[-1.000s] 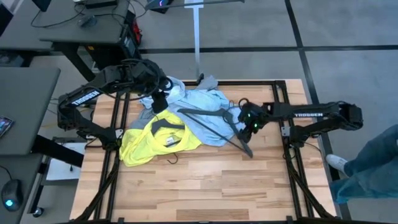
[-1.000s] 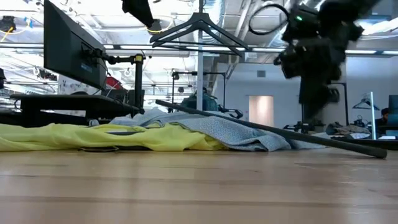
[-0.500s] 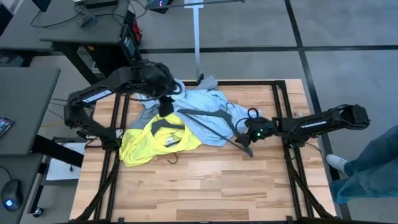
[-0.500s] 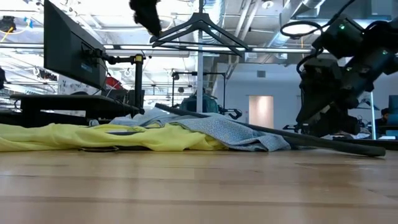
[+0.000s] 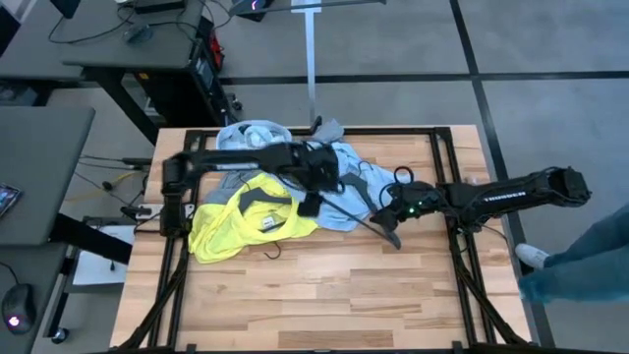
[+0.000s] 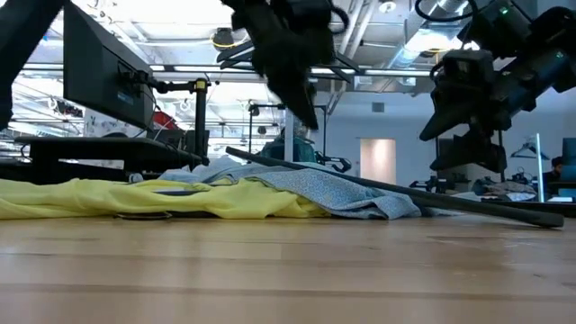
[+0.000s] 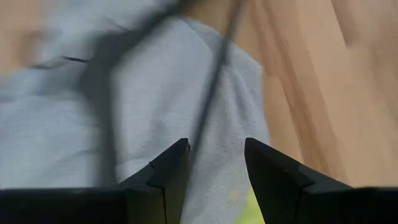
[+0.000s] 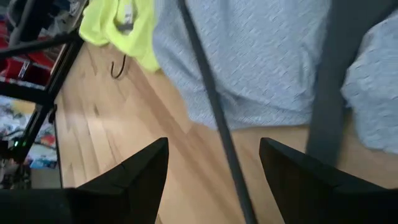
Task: Hang clothes
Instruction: Hang the blue shirt on the black hanger
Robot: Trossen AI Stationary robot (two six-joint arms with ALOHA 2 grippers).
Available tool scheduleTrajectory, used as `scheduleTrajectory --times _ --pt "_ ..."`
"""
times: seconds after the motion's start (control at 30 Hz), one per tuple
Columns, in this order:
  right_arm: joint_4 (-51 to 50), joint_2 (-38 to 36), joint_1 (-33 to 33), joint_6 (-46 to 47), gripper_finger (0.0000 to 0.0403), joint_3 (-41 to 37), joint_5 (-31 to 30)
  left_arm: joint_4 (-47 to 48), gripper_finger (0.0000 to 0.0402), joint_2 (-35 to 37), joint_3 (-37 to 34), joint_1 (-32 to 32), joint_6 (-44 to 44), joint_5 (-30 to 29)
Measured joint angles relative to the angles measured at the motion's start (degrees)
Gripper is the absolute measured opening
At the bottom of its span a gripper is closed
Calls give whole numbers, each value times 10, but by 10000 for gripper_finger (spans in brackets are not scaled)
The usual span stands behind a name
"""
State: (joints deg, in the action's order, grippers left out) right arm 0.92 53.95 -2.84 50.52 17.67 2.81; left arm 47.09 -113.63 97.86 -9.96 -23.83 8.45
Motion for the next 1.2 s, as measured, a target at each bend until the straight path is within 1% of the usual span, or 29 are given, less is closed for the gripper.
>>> scheduleTrajectory --times 0.13,0.23,0.3,0.47,0.53,0.6,0.63,0.67,0.7,0.83,0.93,1.03,1.1,1.2 --pt "-9 0 23 -9 242 0 0 -7 140 -38 1 11 3 -27" --pt "-11 0 34 -15 242 0 1 -19 140 -69 1 16 14 -85" --pt "-11 0 37 -17 242 0 1 -31 140 -84 1 17 23 -112" --pt "-12 0 51 -16 242 0 2 -46 136 -85 2 16 47 -124" --pt "-11 -1 56 -15 242 0 3 -46 116 -85 2 20 61 -143" --pt "-12 -11 62 -9 242 0 3 -46 69 -86 2 26 64 -176" --pt "-11 -20 64 -3 242 0 3 -46 41 -84 2 29 63 -181" --pt "-12 -31 65 3 242 0 3 -47 22 -82 2 33 72 -189" --pt "-15 -44 65 7 242 0 3 -50 17 -80 2 37 87 -200" --pt "-39 -117 57 32 242 0 -7 -50 12 -68 2 61 98 -272" --pt "-27 -191 40 48 242 0 -30 -50 10 -46 1 81 113 -302" --pt "1 -261 14 48 242 4 -57 -49 10 -19 1 97 129 -357" --pt "21 -300 -10 32 242 15 -72 -51 10 2 1 106 132 -394" --pt "23 -337 -51 2 242 43 -76 -63 9 37 1 121 126 -431"
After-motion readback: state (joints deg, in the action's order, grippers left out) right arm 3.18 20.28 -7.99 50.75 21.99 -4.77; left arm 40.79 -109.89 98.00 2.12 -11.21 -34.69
